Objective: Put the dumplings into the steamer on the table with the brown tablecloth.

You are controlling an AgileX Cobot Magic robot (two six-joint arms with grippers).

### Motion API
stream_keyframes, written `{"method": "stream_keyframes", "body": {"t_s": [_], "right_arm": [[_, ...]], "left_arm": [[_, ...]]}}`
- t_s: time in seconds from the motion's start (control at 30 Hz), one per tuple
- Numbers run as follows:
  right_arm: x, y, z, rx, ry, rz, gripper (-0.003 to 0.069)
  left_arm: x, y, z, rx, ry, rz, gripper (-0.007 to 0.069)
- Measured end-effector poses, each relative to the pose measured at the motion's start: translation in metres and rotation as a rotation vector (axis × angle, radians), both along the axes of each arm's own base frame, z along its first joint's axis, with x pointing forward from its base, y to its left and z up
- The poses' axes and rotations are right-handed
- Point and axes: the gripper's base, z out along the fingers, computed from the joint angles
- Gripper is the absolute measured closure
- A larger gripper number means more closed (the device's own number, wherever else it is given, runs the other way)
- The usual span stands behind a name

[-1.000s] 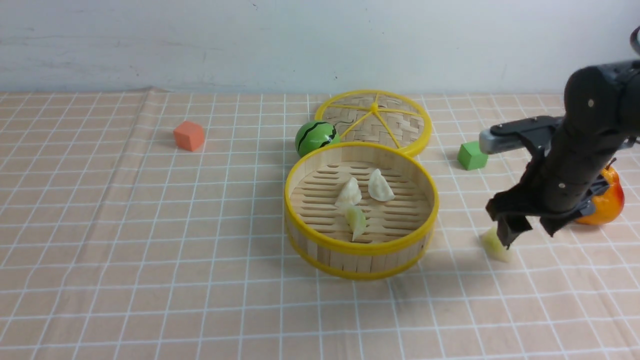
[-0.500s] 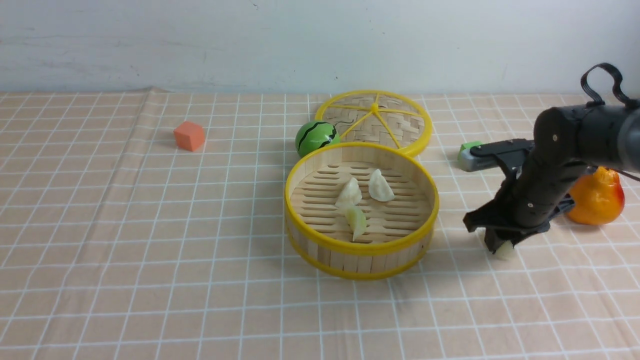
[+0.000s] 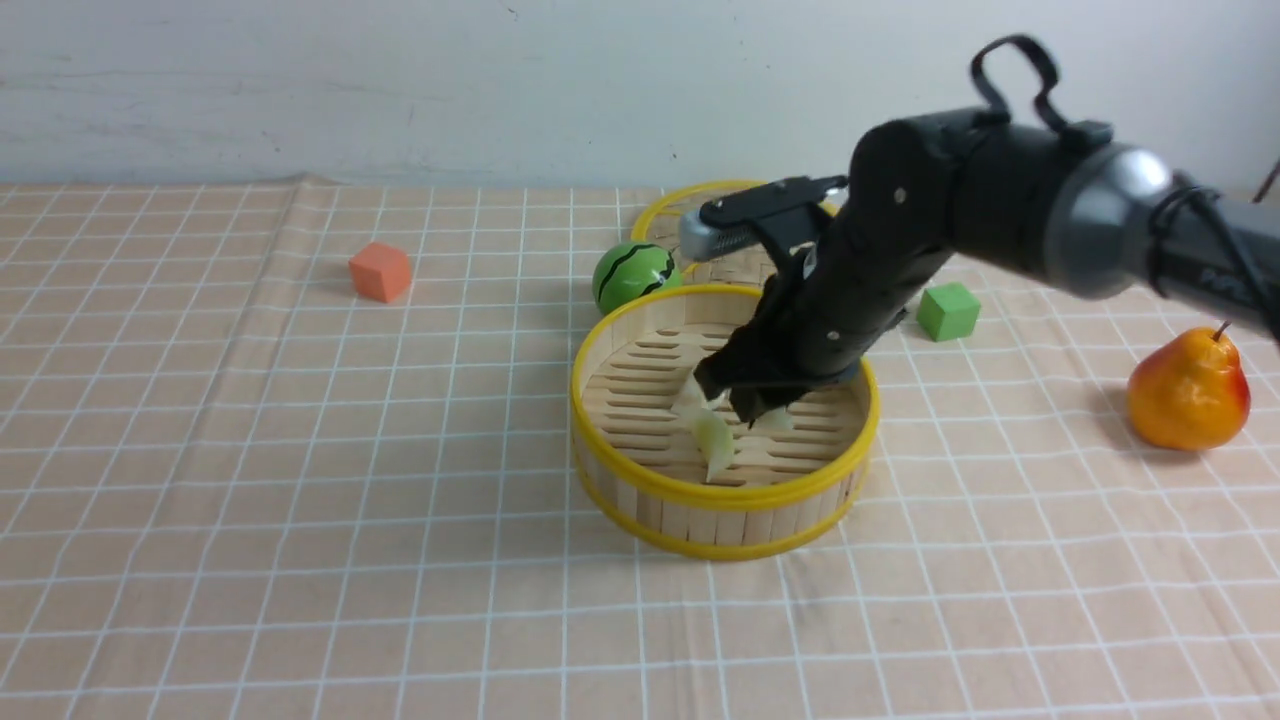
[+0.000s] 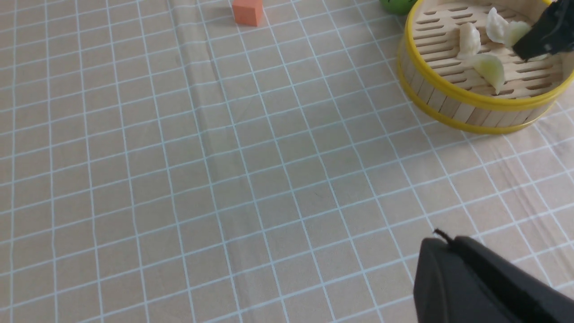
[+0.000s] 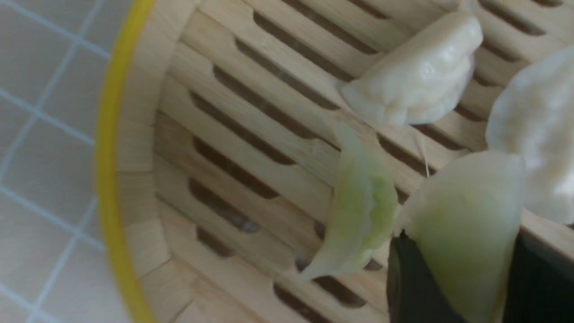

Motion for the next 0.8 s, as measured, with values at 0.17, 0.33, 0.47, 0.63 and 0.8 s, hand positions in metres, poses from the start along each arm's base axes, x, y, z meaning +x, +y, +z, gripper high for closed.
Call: {"method": "stream_keyframes", "body": {"t_s": [0.17,0.33,0.47,0.63,0.8], "right_arm": [[0.009,-0.004,-0.026,-0.053,0.020,-0.072,0.0418],[0.013,-0.005,-0.025,-0.067,-0.012,-0.094,0.0319],[0.011,-0.002,-0.013,-0.013,-0.005,-0.114,0.0215],[-0.004,-0.003,0.040,0.077,-0.066,-0.074,0.0204],[-0.038,-0.014,0.108,0.175,-0.190,-0.009,0.0284]], "left_arm": [[-0.014,0.007,-0.008,-0.009,-0.019,0.000,0.0636],[-0.040,0.020,-0.038,-0.056,-0.015,0.031,0.0635],[-0.052,0.025,-0.076,-0.142,-0.037,0.060,0.0635],[-0.059,0.026,-0.121,-0.230,-0.158,0.037,0.0631],[-0.057,0.022,-0.151,-0.274,-0.232,0.009,0.0628]]}}
